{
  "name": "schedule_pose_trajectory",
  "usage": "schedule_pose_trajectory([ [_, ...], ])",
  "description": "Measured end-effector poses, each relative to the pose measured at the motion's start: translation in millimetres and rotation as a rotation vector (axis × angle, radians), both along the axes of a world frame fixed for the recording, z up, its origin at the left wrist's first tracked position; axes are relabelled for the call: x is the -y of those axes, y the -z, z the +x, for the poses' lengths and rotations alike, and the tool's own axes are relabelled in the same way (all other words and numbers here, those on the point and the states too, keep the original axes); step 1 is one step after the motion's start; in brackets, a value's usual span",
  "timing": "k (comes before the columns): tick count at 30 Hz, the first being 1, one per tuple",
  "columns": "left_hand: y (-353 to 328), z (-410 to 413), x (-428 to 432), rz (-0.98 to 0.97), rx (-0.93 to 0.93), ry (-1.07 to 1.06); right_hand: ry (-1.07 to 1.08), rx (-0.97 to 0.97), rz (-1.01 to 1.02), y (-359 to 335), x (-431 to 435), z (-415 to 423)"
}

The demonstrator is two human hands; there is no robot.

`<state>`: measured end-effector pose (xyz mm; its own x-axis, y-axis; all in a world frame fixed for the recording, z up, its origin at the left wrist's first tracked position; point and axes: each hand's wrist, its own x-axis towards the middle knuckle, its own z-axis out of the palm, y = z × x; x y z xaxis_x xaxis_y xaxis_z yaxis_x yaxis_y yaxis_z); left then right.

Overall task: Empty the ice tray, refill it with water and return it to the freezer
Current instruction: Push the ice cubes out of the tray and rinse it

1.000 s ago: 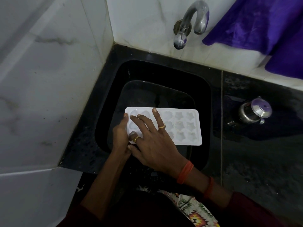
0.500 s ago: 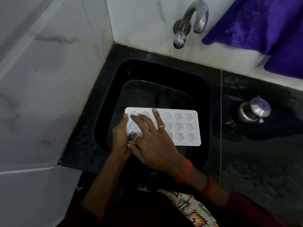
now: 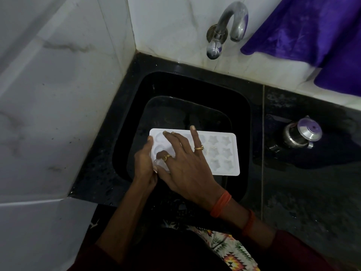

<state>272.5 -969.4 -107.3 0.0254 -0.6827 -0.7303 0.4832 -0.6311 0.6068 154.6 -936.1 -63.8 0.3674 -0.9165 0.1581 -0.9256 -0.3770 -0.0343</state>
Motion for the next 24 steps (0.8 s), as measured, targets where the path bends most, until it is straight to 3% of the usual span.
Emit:
schedule_pose_trajectory([
  [24,3,4,-1,-0.079,0.026,0.043,0.002,0.092,0.000,5,11,5],
])
